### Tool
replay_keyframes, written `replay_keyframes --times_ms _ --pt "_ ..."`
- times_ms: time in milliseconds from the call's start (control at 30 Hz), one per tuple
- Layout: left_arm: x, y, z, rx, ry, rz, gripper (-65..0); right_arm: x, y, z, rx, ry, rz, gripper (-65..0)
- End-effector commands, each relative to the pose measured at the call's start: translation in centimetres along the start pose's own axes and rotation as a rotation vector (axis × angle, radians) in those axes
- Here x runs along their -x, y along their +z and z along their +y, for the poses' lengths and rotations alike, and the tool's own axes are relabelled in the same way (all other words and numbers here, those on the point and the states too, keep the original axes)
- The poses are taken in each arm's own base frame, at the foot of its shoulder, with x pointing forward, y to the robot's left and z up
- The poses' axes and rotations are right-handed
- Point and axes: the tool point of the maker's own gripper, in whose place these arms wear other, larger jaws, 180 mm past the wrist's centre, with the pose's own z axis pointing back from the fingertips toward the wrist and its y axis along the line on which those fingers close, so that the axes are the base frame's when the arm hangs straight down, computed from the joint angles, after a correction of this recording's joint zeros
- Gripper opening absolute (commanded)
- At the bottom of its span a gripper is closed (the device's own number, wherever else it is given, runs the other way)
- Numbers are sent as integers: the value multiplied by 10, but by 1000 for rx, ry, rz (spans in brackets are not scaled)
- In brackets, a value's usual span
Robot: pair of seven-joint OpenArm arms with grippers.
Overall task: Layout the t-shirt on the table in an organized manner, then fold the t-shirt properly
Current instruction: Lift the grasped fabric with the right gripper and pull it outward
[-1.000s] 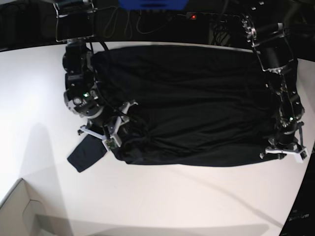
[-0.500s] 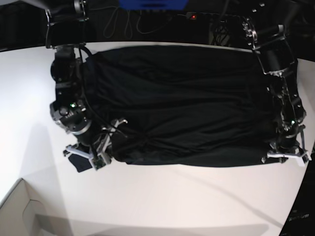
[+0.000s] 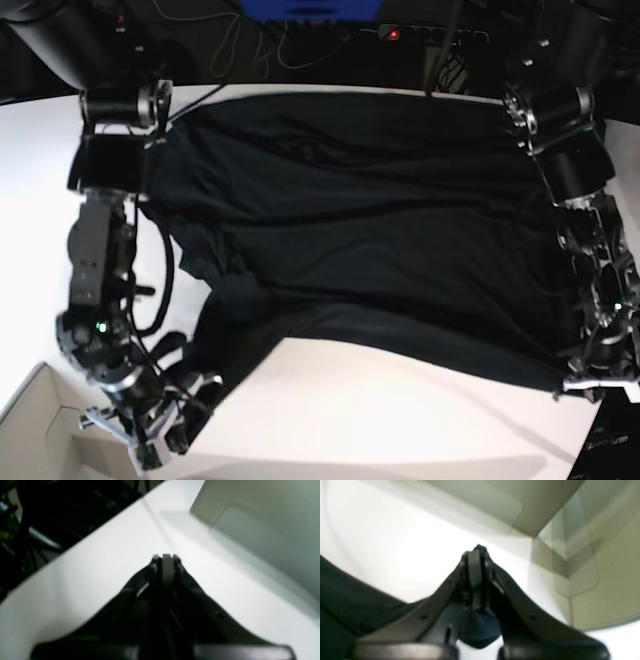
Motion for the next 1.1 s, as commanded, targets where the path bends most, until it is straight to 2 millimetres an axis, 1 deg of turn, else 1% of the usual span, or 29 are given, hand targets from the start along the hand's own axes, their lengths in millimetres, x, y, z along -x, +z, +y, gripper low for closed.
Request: replay_keyframes --times_ms 0,67,167,200,233,300,333,400,467,533,567,633,733,800,833,900,1000,1033,1067 --pt "-32 -2 -5 14 -2 -77 -648 -34 -1 -12 20 1 -94 -650" --pt "-34 -3 -7 17 -1 -82 -648 -41 -10 -19 24 -19 -123 -650" --pt "-34 -3 -7 16 -6 -80 -648 -48 -22 -37 43 -65 -152 -650" --pt "-31 -2 -6 14 -8 -76 -647 -50 -24 -44 52 -79 -158 -650" --pt "-30 -2 -6 14 -6 -73 -646 -48 -26 -55 68 -90 -156 -650" --pt "-22 0 0 5 -10 -61 -646 -52 -30 -68 82 -108 -170 -650" --pt "-14 -1 4 -3 -10 -43 -646 -56 -33 -72 85 -121 -181 -650" --pt "4 -5 10 -18 -3 4 -645 -60 -35 -87 104 -138 -199 -650" --pt "15 -8 16 -32 2 34 -645 -66 -37 -97 113 -141 -211 -650" --pt "21 -11 17 -37 8 52 -645 -71 -41 -99 110 -148 -217 -650" --pt "23 -12 21 -44 6 59 -645 -72 -43 -99 108 -152 -218 -650" --pt "28 -12 26 -53 7 76 -645 -73 -46 -97 100 -155 -228 -650" --pt "29 -13 26 -54 8 79 -645 -77 -48 -94 93 -159 -265 -650" --pt "30 -13 25 -52 6 79 -645 -81 -55 -76 52 -124 -280 -650" --pt "30 -13 25 -52 6 81 -645 -87 -58 -67 30 -100 -293 -650" --pt "33 -12 25 -52 5 85 -645 -93 -67 -43 -26 -55 -306 -650" --pt "36 -11 27 -54 2 91 -645 -107 -78 -9 -99 -22 -345 -650" --pt "42 -9 30 -59 -3 103 -646 -113 -79 -1 -113 -23 -360 -650" --pt "43 -8 32 -62 -6 105 -646 -121 -81 6 -128 -24 -378 -650"
